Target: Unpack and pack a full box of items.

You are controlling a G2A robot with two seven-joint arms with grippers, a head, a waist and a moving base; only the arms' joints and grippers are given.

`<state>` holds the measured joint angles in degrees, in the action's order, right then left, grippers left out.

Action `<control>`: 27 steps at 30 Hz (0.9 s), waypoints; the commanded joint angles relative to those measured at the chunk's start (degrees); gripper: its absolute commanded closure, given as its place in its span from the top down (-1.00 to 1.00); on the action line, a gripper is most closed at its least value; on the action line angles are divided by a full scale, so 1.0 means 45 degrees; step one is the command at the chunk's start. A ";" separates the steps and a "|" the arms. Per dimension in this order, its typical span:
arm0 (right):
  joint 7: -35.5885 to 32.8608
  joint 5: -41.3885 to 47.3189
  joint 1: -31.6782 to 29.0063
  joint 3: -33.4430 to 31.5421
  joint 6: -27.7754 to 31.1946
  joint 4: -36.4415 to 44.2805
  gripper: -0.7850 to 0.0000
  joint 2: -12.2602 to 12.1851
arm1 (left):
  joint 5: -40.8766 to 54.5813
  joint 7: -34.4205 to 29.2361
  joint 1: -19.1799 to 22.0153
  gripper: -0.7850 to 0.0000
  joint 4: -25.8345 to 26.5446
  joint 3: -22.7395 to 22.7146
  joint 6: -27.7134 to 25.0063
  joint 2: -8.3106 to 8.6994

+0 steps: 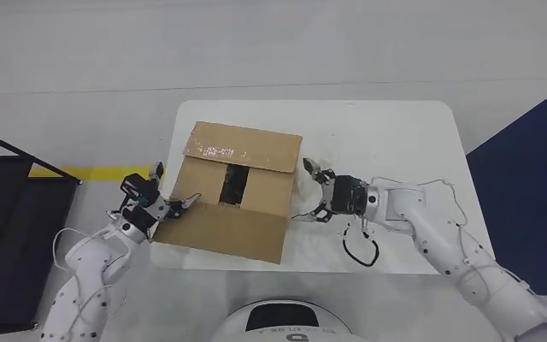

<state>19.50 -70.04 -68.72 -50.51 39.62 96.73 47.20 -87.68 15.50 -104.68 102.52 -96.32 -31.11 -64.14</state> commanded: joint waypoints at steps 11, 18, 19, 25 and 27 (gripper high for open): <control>-0.2758 -0.0174 -0.0070 0.0429 -0.3625 0.0345 1.00 0.0550 | 0.2691 0.3970 -0.0993 1.00 -0.0659 -0.0887 0.1442 -0.0129; -0.3925 0.0168 0.0641 0.0872 -0.4335 -0.0481 1.00 0.1022 | 0.3985 0.2177 -0.0726 1.00 -0.0549 -0.0648 0.2848 -0.0283; -0.3927 0.0237 0.0701 0.0863 -0.4392 -0.0578 1.00 0.1067 | 0.4454 0.1584 -0.0580 1.00 -0.0655 -0.0664 0.3129 -0.0307; -0.4340 0.0910 0.1050 0.0846 -0.3972 -0.1017 1.00 0.1299 | 0.4594 -0.1585 0.0130 1.00 -0.0061 -0.0046 0.6025 -0.0475; -0.4324 0.1182 0.1103 0.0765 -0.3647 -0.1050 1.00 0.1310 | 0.4572 -0.1819 0.0128 1.00 0.0138 0.0087 0.6097 -0.0490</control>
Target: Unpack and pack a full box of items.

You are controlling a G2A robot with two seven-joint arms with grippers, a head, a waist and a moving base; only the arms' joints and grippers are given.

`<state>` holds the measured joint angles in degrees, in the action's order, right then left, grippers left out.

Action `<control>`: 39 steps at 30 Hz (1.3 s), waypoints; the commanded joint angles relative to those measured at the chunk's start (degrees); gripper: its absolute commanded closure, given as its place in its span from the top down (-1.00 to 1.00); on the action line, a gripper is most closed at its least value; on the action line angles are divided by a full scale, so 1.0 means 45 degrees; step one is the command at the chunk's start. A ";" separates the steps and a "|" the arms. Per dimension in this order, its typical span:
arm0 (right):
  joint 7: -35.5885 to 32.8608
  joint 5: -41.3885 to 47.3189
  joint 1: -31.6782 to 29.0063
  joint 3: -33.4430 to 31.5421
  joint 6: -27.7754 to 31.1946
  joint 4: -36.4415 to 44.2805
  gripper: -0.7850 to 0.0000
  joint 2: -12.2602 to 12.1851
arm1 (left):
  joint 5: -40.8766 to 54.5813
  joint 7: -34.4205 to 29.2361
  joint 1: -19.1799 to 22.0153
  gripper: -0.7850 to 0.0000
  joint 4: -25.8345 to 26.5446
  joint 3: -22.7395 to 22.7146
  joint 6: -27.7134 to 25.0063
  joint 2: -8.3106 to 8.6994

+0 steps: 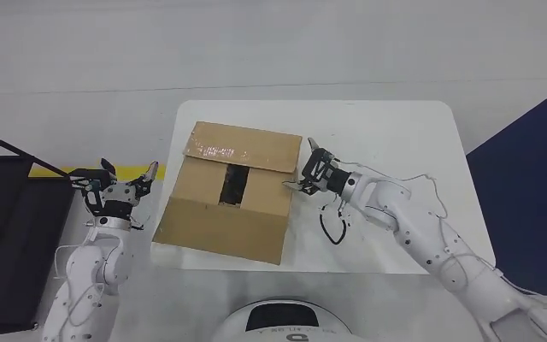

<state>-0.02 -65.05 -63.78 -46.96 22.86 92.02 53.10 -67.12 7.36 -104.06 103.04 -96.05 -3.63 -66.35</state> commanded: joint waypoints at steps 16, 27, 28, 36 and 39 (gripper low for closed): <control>-0.0123 -0.0081 -0.0066 -0.0110 0.0232 0.0149 1.00 0.0012 | 0.0911 -0.0243 0.0352 1.00 -0.0740 -0.0385 -0.0758 0.0025; -0.1155 -0.0724 -0.0414 -0.0540 -0.0173 0.0704 1.00 0.0073 | 0.1688 -0.0801 0.1712 1.00 -0.3670 -0.0874 -0.1885 0.0095; -0.1388 -0.0753 -0.0358 -0.0524 -0.0322 0.0684 1.00 0.0111 | 0.1688 -0.0801 0.1712 1.00 -0.3670 -0.0874 -0.1885 0.0095; -0.3322 -0.0410 0.0236 -0.0243 -0.2993 0.0301 1.00 0.0631 | 0.1688 -0.0801 0.1712 1.00 -0.3670 -0.0874 -0.1885 0.0095; -0.3649 -0.0429 0.0418 -0.0111 -0.3740 0.0173 1.00 0.0820 | 0.1688 -0.0801 0.1712 1.00 -0.3670 -0.0874 -0.1885 0.0095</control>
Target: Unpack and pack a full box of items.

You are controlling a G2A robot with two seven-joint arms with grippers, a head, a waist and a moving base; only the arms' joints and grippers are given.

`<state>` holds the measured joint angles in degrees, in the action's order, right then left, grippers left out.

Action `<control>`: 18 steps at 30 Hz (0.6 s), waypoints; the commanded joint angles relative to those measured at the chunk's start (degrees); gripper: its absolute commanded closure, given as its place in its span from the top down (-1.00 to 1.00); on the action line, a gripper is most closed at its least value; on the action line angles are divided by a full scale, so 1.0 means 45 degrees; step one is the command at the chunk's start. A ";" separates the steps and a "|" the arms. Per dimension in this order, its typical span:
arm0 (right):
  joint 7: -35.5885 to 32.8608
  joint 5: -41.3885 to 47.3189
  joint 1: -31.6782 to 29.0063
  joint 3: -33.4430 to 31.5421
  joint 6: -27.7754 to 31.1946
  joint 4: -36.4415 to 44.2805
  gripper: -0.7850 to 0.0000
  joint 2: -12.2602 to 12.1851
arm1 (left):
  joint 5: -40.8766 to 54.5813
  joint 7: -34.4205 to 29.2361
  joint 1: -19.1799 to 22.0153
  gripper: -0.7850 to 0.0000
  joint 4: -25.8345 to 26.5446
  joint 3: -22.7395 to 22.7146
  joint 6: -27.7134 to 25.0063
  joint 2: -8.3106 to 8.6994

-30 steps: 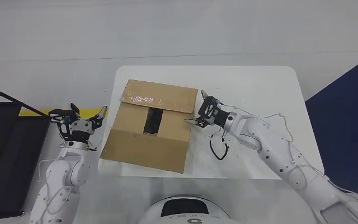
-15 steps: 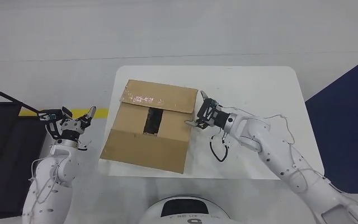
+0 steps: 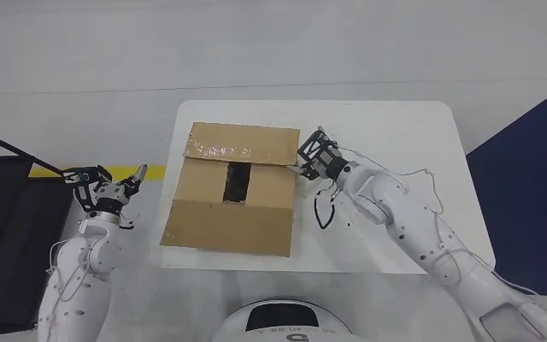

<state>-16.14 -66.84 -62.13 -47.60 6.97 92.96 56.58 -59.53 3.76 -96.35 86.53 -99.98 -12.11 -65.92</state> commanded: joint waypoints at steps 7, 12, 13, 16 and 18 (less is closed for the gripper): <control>0.0162 -0.0295 0.0106 -0.0239 -0.1871 -0.0043 1.00 0.0312 | 0.0000 0.0000 0.0000 1.00 0.0000 0.0000 0.0000 0.0000; 0.0333 -0.0519 0.0026 -0.0652 -0.2957 0.0229 1.00 0.0428 | 0.0000 0.0000 0.0000 1.00 0.0000 0.0000 0.0000 0.0000; 0.0273 -0.0512 0.0100 -0.0706 -0.3165 0.0230 1.00 0.0472 | 0.0000 0.0000 0.0000 1.00 0.0000 0.0000 0.0000 0.0000; -0.0065 -0.0062 0.0545 -0.0833 -0.3344 -0.0009 1.00 0.0639 | 0.0000 0.0000 0.0000 1.00 0.0000 0.0000 0.0000 0.0000; -0.0463 0.0630 0.1070 -0.0869 -0.3104 -0.0420 1.00 0.0791 | 0.0000 0.0000 0.0000 1.00 0.0000 0.0000 0.0000 0.0000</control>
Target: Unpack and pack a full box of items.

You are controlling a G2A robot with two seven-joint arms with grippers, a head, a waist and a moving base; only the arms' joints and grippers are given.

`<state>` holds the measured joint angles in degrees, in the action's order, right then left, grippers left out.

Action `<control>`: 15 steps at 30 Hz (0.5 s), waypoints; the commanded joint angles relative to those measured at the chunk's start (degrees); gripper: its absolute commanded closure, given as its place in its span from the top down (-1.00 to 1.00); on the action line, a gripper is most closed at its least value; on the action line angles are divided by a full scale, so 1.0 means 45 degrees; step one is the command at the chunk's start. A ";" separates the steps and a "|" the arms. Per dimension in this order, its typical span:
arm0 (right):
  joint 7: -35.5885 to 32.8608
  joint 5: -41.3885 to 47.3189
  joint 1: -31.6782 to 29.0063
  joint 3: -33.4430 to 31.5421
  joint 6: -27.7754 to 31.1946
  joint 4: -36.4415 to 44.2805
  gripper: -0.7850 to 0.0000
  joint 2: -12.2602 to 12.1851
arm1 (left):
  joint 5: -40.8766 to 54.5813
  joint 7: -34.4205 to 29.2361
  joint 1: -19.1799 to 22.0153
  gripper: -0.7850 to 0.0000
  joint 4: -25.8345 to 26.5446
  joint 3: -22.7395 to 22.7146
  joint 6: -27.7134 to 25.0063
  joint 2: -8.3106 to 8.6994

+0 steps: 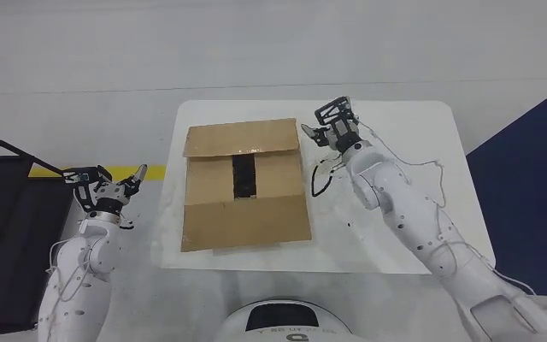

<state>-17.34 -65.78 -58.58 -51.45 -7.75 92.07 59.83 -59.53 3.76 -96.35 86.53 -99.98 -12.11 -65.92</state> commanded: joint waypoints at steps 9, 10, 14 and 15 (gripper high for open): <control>0.0728 0.1840 0.1620 0.0486 0.2671 -0.1976 1.00 0.0627 | 0.0000 0.0000 0.0000 1.00 0.0000 0.0000 0.0000 0.0000; 0.0926 0.1534 0.1439 0.0439 0.3003 -0.1845 1.00 0.0578 | 0.0000 0.0000 0.0000 1.00 0.0000 0.0000 0.0000 0.0000; 0.0880 -0.0367 0.0587 0.0550 0.4324 -0.0817 1.00 0.0347 | 0.0000 0.0000 0.0000 1.00 0.0000 0.0000 0.0000 0.0000; 0.0729 -0.0635 0.0414 0.0565 0.4643 -0.0609 1.00 0.0303 | 0.0000 0.0000 0.0000 1.00 0.0000 0.0000 0.0000 0.0000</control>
<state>-13.42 -67.32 -56.00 -48.91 11.77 88.47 61.38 -59.53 3.76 -96.35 86.53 -99.98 -12.11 -65.92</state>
